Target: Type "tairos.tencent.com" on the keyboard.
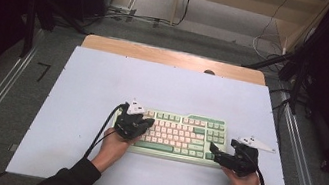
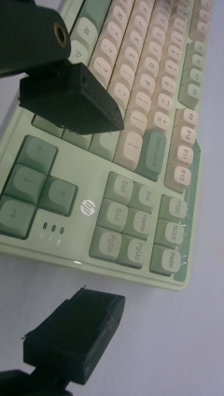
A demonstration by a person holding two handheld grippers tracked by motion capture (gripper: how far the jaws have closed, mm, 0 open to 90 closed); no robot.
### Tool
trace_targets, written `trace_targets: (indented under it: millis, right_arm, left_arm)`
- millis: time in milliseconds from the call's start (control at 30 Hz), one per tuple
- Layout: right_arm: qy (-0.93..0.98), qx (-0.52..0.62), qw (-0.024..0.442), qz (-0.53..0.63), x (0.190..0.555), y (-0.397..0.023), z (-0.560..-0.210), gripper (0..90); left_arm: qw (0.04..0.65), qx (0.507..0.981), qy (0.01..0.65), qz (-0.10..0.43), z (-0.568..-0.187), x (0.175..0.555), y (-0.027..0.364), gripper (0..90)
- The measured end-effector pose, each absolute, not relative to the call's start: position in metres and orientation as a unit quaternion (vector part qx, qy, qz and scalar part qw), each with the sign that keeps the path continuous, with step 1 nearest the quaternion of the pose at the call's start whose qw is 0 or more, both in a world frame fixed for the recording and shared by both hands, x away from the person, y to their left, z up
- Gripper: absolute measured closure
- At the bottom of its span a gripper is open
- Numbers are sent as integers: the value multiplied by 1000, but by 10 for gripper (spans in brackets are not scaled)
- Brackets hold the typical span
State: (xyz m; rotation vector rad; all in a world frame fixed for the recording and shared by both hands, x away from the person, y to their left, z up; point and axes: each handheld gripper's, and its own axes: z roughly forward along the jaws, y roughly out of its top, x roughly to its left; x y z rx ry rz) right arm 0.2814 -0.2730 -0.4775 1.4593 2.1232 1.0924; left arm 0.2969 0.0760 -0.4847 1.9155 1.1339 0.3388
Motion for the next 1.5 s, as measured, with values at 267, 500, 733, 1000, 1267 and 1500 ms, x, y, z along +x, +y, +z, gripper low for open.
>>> trace_targets:
  millis: [267, 500, 733, 1000, 1267, 1500]
  right_arm:
    - [748, 513, 171, 384, 281, -273, -478, 125]
    - [749, 514, 169, 383, 281, -272, -478, 125]
    - [749, 514, 169, 382, 281, -272, -478, 125]
    - [749, 514, 168, 383, 281, -272, -479, 125]
    - [750, 513, 168, 382, 281, -272, -479, 125]
    - [750, 513, 168, 383, 281, -272, -479, 125]
  left_arm:
    - [427, 770, 456, 132, -486, 297, 75, 900]
    - [420, 773, 456, 133, -487, 298, 74, 900]
    - [417, 776, 455, 130, -488, 298, 72, 900]
    - [418, 775, 456, 129, -488, 299, 68, 900]
    - [410, 778, 459, 125, -490, 300, 68, 900]
    - [429, 768, 461, 121, -483, 298, 73, 900]
